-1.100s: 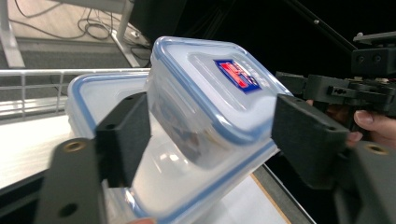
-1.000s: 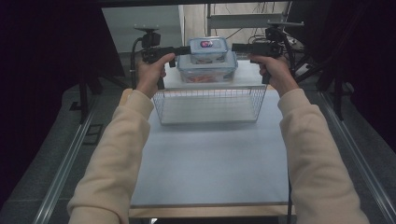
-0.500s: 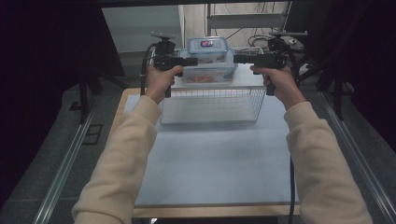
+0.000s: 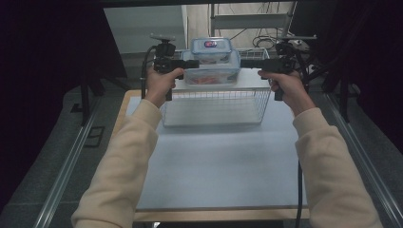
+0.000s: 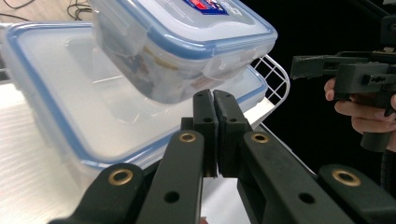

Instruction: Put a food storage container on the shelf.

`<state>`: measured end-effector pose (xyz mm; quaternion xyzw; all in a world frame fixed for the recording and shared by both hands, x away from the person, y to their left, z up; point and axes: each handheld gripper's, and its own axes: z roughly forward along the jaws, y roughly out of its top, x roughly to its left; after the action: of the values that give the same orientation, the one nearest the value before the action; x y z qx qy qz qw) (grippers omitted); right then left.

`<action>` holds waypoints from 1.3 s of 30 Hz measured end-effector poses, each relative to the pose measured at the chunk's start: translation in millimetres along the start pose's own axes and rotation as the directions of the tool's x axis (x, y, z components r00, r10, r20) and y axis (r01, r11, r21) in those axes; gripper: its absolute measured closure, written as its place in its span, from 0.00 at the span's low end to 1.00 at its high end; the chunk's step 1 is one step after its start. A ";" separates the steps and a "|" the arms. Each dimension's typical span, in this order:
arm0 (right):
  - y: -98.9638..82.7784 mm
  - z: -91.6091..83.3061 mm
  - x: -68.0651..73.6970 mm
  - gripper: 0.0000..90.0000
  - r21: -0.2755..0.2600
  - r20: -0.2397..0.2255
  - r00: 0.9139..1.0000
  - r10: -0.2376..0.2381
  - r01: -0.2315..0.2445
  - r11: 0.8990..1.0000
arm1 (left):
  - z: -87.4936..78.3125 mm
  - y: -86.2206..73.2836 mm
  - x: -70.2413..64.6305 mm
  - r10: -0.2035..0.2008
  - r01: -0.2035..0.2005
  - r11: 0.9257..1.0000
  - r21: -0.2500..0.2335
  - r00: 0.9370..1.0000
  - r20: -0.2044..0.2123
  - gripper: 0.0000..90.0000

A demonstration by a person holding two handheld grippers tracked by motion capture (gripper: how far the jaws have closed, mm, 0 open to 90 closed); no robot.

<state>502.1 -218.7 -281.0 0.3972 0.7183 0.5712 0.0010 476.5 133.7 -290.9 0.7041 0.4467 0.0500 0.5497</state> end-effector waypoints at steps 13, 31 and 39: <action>-31.2 -6.0 4.6 0.37 0.001 -0.022 1.000 -0.008 0.008 1.000 | -23.5 -47.3 0.4 -0.035 0.035 0.999 -0.005 0.999 0.015 0.99; -112.5 -31.3 -8.7 0.37 -0.020 -0.055 0.998 -0.018 0.017 1.000 | -45.1 -149.3 4.1 -0.023 0.023 1.000 0.002 1.000 0.001 0.91; -161.7 -36.7 -19.4 0.37 0.003 -0.069 0.998 -0.003 0.003 1.000 | -37.4 -193.6 7.3 -0.043 0.043 0.999 0.004 0.999 -0.017 0.59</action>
<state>406.6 -265.0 -409.9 0.3762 0.7193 0.5836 -0.0236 348.7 165.4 -437.8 0.6951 0.4666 0.0432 0.5451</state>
